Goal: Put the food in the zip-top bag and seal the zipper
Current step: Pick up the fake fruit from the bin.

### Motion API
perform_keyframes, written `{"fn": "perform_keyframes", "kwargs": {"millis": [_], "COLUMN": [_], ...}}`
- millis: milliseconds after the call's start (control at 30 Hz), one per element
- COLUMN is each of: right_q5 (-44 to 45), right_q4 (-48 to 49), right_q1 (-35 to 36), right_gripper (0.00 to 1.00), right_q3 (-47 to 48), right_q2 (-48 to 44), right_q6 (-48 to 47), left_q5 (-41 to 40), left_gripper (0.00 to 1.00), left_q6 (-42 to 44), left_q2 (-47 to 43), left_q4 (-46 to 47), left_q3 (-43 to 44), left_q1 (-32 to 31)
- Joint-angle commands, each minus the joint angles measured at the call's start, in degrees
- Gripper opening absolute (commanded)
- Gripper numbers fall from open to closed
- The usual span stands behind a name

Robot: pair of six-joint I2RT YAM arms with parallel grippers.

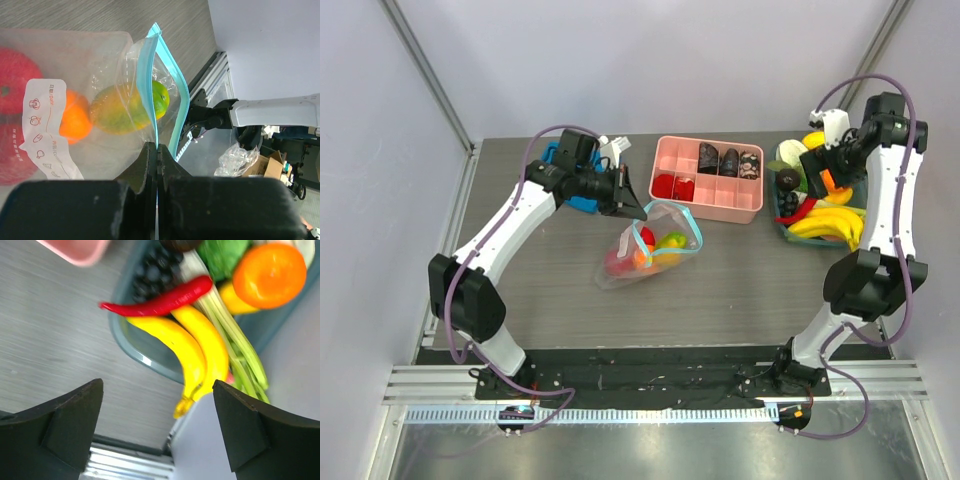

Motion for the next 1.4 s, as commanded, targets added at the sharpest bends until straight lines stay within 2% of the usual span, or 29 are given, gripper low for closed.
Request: {"fn": "perform_keyframes", "kwargs": {"millis": [0, 67, 100, 200, 433, 700, 1000, 1200, 1367], "right_q5": [10.1, 13.71, 18.43, 23.03, 27.53, 25.25, 24.46, 24.37, 24.02], "right_q4": [-6.36, -4.16, -2.67, -1.17, 7.53, 18.6, 22.65, 25.9, 26.53], "right_q1": [-1.74, -1.74, -1.65, -1.83, -4.81, -10.52, -12.11, -12.11, -12.11], "right_gripper": [0.95, 0.96, 0.96, 0.95, 0.95, 0.94, 0.88, 0.8, 0.69], "right_q3": [-3.31, -6.13, -7.97, -10.7, -23.09, -34.7, -38.05, -39.46, -38.84], "right_q2": [1.11, 0.33, 0.23, -0.56, -7.58, -12.34, -10.49, -8.92, -7.16], "right_q6": [-8.17, -9.41, -9.23, -6.16, 1.57, 2.46, 2.89, 3.86, 4.74], "left_q5": [0.39, 0.48, 0.57, 0.48, 0.39, 0.22, -0.13, -0.13, -0.4], "left_gripper": [0.0, 0.0, 0.0, 0.0, 0.0, 0.0, 0.0, 0.0, 0.0], "left_q6": [0.47, 0.82, 0.91, 1.61, 2.05, 2.49, 2.05, 2.23, 2.75], "left_q2": [-1.86, -1.77, -1.6, -1.94, -2.21, -2.04, -2.3, -2.12, -1.95], "left_q4": [0.65, 0.04, -0.23, -0.67, -0.84, -1.45, -1.11, -1.46, -1.99], "left_q3": [0.73, 0.91, 1.08, 1.26, 0.56, 1.35, 1.17, 1.26, 1.96], "left_q1": [-0.34, -0.26, -0.26, -0.26, -0.26, -0.26, -0.26, -0.26, -0.26]}}
